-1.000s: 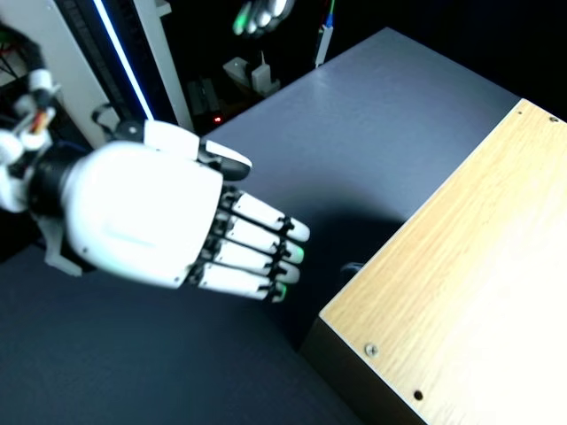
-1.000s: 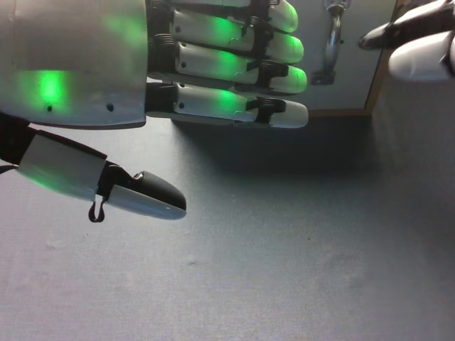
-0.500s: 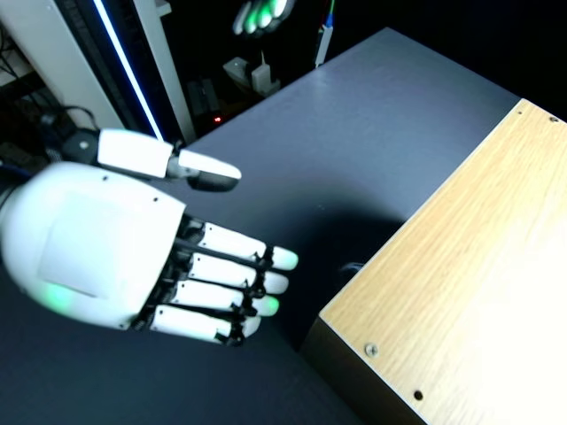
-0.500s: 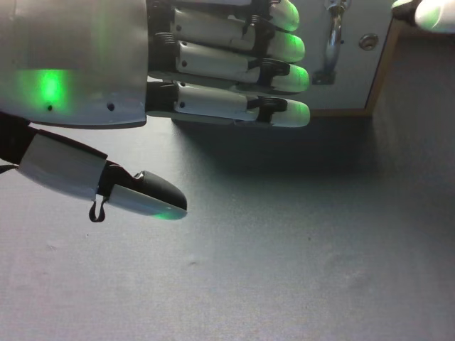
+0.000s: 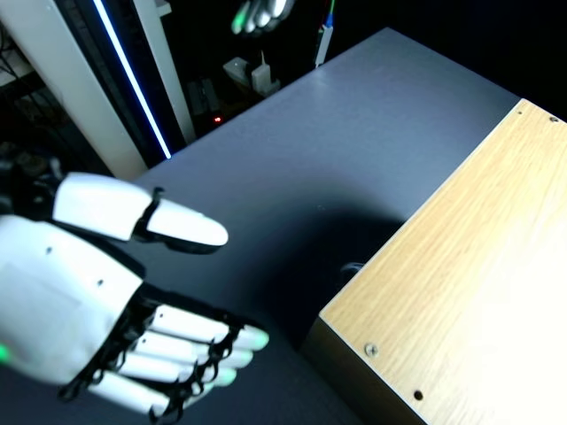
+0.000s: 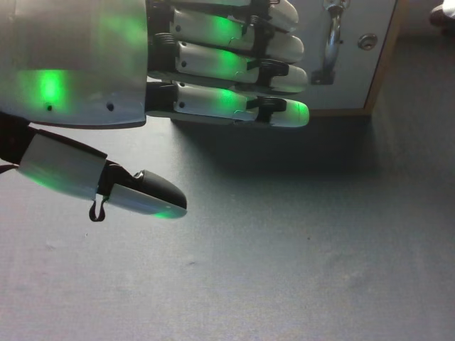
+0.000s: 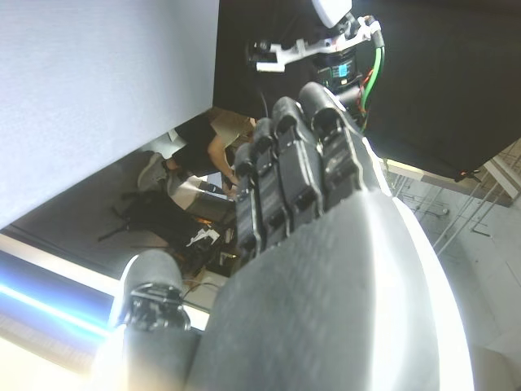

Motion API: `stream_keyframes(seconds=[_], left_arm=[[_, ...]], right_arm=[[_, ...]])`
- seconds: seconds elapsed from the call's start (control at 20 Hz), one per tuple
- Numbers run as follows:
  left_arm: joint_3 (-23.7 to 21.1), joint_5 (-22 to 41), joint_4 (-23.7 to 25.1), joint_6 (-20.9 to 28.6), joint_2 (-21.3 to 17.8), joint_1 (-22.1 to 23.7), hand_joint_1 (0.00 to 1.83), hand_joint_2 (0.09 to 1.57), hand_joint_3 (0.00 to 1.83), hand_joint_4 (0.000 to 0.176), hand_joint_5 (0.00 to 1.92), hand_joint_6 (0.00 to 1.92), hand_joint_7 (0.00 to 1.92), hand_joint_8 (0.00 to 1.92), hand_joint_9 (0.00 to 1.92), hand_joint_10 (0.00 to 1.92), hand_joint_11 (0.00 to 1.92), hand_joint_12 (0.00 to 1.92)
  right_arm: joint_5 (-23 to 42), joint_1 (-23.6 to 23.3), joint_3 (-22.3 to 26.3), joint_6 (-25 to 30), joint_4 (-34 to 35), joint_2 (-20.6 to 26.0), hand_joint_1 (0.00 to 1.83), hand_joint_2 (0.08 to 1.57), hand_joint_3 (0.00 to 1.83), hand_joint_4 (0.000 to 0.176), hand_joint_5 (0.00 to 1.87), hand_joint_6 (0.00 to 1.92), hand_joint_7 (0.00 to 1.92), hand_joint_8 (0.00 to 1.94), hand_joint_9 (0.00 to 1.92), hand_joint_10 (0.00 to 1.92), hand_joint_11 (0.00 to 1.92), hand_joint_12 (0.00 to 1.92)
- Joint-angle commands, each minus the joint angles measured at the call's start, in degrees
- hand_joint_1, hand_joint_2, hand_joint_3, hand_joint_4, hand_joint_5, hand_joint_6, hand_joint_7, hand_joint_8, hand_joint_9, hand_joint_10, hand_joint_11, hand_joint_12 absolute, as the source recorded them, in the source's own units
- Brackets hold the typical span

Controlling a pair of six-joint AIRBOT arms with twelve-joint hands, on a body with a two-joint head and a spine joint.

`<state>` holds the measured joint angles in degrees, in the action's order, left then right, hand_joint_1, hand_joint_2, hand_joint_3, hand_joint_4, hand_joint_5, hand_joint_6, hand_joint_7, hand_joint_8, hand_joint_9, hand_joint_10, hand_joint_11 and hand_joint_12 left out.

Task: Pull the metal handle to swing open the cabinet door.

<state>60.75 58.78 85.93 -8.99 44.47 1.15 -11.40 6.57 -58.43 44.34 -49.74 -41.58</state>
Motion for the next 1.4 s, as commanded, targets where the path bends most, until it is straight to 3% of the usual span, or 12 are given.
stream_keyframes(seconds=[0.0,0.5,0.75,1.25,1.35], left_arm=[[0.1,1.4,-5.7,-0.5,-0.4,0.4,0.00,1.30,0.00,0.000,0.27,0.00,0.30,0.00,0.27,0.00,0.00,0.60],[0.1,1.4,-5.7,-0.5,-0.4,0.4,0.00,1.30,0.00,0.000,0.27,0.00,0.29,0.00,0.26,0.00,0.00,0.59],[0.1,1.4,-5.7,-0.5,-0.4,0.4,0.00,1.30,0.00,0.000,0.28,0.00,0.30,0.00,0.28,0.01,0.00,0.61],[0.1,1.4,-5.7,-0.5,-0.4,0.4,0.00,1.30,0.00,0.000,0.29,0.00,0.30,0.00,0.27,0.00,0.00,0.61],[0.1,1.4,-5.7,-0.5,-0.4,0.4,0.00,1.30,0.00,0.000,0.29,0.00,0.31,0.00,0.28,0.00,0.00,0.61]], right_arm=[[2.0,-1.0,0.0,0.4,-0.1,0.6,0.00,1.35,0.00,0.000,0.33,0.00,0.33,0.00,0.30,0.00,0.00,0.85],[-11.7,-2.6,3.4,0.4,9.5,0.6,0.00,1.35,0.00,0.000,0.33,0.00,0.33,0.00,0.30,0.01,0.00,0.85],[-15.8,-4.0,6.3,0.5,9.5,0.5,0.00,1.35,0.00,0.000,0.34,0.00,0.34,0.00,0.30,0.01,0.00,0.85],[-16.5,-2.7,6.4,0.6,11.9,-2.2,0.00,1.35,0.00,0.000,0.34,0.00,0.34,0.00,0.30,0.00,0.00,0.84],[-16.5,-1.9,5.8,4.1,11.9,-3.3,0.00,1.35,0.00,0.000,0.33,0.00,0.33,0.00,0.30,0.00,0.00,0.85]])
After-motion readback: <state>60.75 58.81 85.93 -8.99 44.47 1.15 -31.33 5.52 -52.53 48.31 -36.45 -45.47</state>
